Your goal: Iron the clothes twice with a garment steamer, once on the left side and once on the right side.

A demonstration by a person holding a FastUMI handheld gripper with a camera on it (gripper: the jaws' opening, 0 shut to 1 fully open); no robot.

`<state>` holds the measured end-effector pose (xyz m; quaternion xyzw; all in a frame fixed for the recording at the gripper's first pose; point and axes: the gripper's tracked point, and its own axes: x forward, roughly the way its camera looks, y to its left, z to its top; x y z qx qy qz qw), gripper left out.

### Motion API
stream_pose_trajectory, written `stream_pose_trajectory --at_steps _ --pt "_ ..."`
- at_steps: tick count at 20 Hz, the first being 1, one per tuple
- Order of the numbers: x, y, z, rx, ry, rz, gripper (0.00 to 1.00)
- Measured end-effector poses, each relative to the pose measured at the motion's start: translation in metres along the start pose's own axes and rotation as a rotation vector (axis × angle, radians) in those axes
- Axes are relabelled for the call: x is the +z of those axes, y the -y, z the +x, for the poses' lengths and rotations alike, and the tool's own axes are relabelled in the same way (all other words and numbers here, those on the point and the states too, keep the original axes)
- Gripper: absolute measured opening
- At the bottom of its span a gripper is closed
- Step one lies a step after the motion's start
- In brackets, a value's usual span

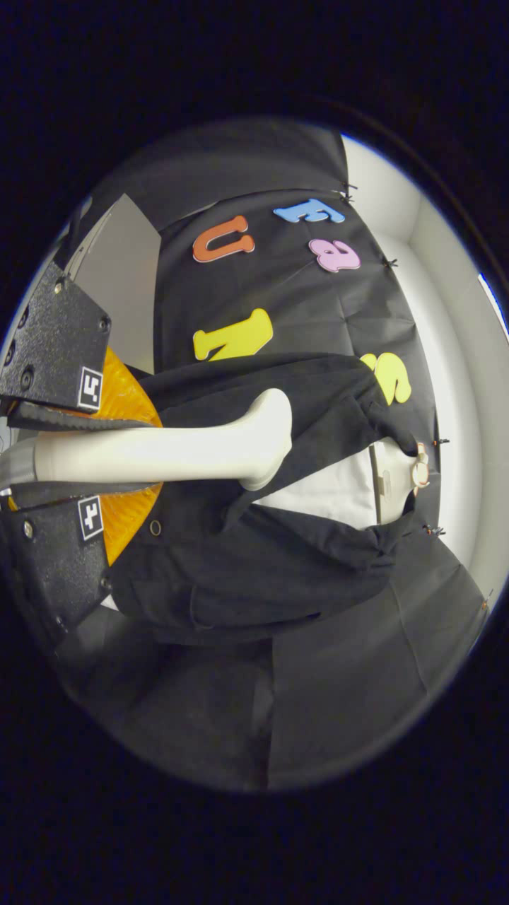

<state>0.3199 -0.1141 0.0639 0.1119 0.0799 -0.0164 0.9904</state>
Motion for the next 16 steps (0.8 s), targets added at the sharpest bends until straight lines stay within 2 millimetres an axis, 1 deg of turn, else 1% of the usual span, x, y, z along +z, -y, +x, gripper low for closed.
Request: stream_pose_trajectory --at_steps 4,13,16 --pt "-0.031 0.007 0.001 -0.018 -0.049 0.006 0.31" --pt "-0.112 0.026 0.010 -0.051 -0.186 0.048 0.31" --pt "-0.135 0.034 0.011 -0.059 -0.224 0.057 0.31"
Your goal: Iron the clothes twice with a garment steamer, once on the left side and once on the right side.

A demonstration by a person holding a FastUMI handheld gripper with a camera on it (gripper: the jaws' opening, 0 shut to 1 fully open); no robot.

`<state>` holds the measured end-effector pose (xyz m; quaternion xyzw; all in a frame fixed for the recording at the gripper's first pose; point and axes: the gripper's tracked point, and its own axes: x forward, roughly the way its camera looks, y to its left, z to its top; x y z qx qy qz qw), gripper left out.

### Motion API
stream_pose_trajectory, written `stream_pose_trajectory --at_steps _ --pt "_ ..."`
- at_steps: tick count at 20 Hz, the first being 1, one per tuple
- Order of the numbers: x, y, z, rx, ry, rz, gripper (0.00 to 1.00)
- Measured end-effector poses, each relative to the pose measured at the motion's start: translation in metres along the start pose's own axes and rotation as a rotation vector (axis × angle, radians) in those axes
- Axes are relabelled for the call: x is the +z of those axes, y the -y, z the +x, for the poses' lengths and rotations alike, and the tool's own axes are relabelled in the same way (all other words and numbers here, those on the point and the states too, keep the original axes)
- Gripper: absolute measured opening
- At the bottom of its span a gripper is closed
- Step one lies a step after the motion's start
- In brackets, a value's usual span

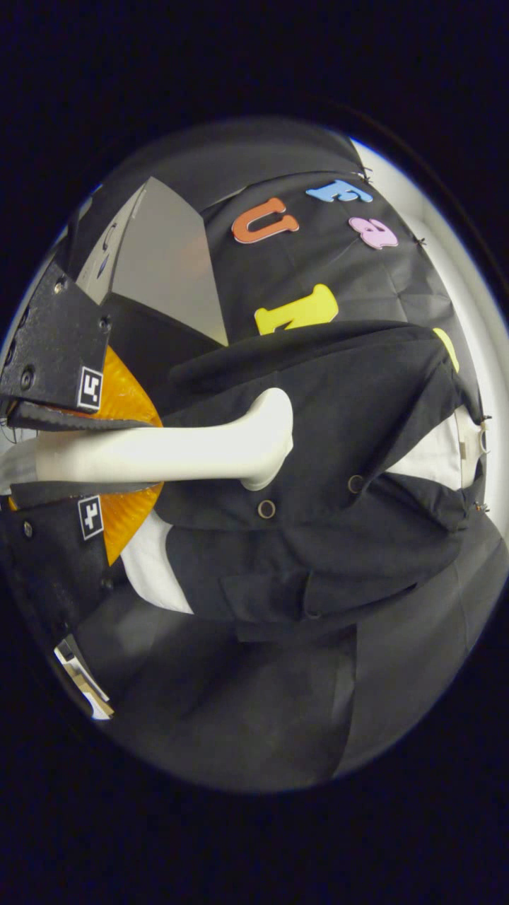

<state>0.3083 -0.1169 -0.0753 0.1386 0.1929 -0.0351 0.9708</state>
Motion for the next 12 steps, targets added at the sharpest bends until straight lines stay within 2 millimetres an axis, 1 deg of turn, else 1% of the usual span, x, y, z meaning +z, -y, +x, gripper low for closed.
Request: stream_pose_trajectory --at_steps 3,7,9,12 --pt "-0.025 0.009 0.005 -0.013 -0.040 0.001 0.31" --pt "-0.052 0.018 0.011 -0.028 -0.091 0.004 0.31" --pt "-0.062 0.022 0.012 -0.037 -0.109 0.002 0.31" --pt "-0.069 0.024 0.015 -0.044 -0.123 0.005 0.31"
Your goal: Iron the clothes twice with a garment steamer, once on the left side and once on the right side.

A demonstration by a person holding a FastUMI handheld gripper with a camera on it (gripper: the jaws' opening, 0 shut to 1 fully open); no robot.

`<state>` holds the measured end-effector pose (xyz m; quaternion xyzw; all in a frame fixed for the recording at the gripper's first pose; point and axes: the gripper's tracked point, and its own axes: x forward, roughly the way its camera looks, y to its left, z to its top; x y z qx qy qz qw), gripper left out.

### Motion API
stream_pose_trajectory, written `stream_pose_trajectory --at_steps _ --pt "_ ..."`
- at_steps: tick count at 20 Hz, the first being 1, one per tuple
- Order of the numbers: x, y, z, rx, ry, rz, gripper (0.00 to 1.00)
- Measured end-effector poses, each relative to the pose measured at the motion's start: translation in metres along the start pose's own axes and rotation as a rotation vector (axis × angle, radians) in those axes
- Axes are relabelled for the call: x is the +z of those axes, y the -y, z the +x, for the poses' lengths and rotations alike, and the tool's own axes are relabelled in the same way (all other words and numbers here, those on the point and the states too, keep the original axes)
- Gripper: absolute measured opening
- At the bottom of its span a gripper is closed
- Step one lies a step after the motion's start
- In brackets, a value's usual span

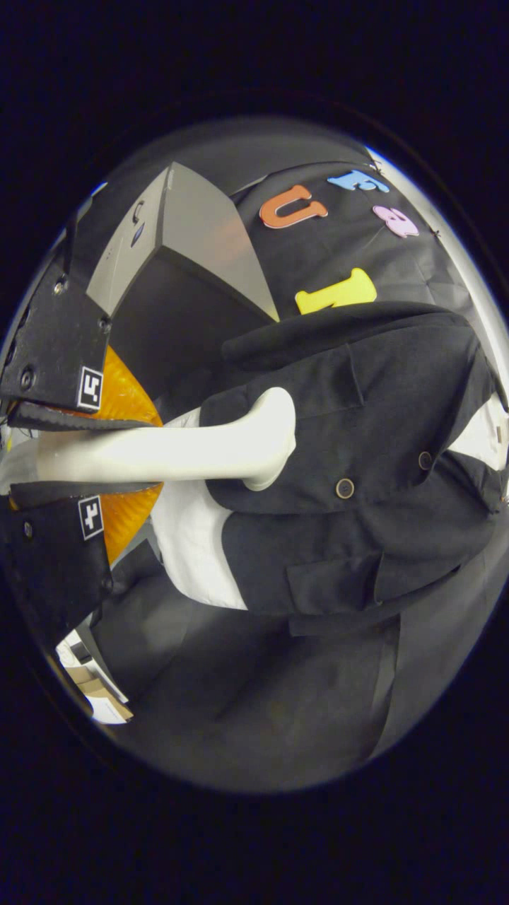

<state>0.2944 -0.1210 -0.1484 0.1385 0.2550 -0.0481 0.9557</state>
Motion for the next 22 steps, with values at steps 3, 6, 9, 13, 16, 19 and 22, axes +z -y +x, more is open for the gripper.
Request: stream_pose_trajectory --at_steps 3,6,9,13,16,19,22 --pt "-0.001 0.002 -0.001 -0.002 -0.003 0.001 0.31" --pt "0.004 0.003 -0.005 0.000 0.007 0.006 0.31" --pt "0.015 0.004 -0.017 0.014 0.027 0.017 0.31" --pt "0.041 0.009 -0.044 0.038 0.076 0.046 0.31" --pt "0.069 0.011 -0.070 0.064 0.136 0.078 0.31" --pt "0.105 0.022 -0.099 0.075 0.210 0.101 0.31" --pt "0.147 0.035 -0.125 0.077 0.298 0.124 0.31"
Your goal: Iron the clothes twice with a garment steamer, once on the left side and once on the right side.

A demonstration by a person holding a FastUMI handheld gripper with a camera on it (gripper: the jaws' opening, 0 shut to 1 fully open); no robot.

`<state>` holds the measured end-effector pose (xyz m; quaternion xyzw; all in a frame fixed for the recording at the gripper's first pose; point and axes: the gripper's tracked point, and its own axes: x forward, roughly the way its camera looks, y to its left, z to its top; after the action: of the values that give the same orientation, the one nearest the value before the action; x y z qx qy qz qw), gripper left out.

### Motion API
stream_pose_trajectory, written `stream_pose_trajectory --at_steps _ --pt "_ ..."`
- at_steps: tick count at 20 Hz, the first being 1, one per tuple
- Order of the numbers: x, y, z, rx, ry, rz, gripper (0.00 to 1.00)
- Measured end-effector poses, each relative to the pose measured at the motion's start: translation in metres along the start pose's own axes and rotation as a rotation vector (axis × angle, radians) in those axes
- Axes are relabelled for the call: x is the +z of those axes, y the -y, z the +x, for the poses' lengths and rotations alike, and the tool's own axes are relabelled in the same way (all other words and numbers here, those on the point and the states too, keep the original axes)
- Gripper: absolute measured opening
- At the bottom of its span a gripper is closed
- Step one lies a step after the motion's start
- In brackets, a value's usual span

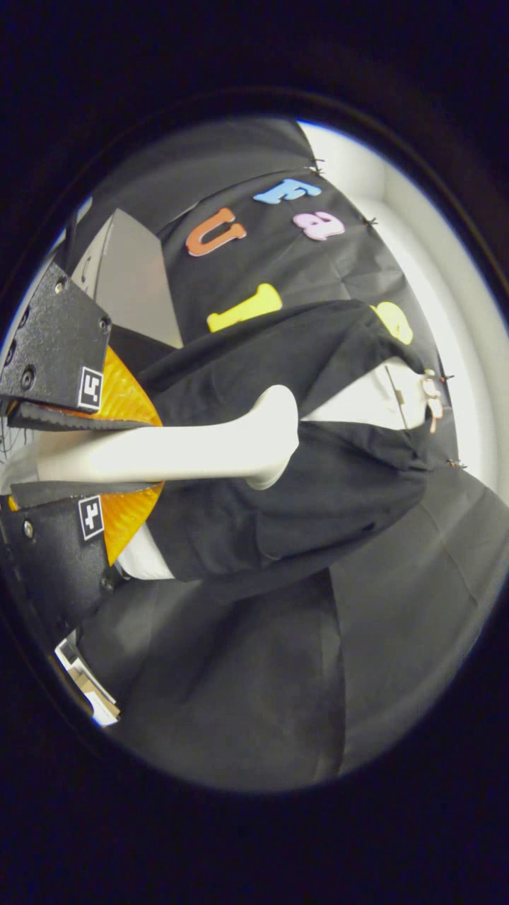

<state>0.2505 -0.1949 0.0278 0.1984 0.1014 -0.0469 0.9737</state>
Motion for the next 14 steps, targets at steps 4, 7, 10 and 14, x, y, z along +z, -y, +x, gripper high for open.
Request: stream_pose_trajectory --at_steps 4,7,10,14 --pt "0.064 0.022 -0.004 -0.029 0.098 0.025 0.31" --pt "0.105 0.034 0.000 -0.043 0.157 0.054 0.31" --pt "0.146 0.048 0.004 -0.053 0.217 0.067 0.31" --pt "0.186 0.050 0.014 -0.059 0.269 0.083 0.31"
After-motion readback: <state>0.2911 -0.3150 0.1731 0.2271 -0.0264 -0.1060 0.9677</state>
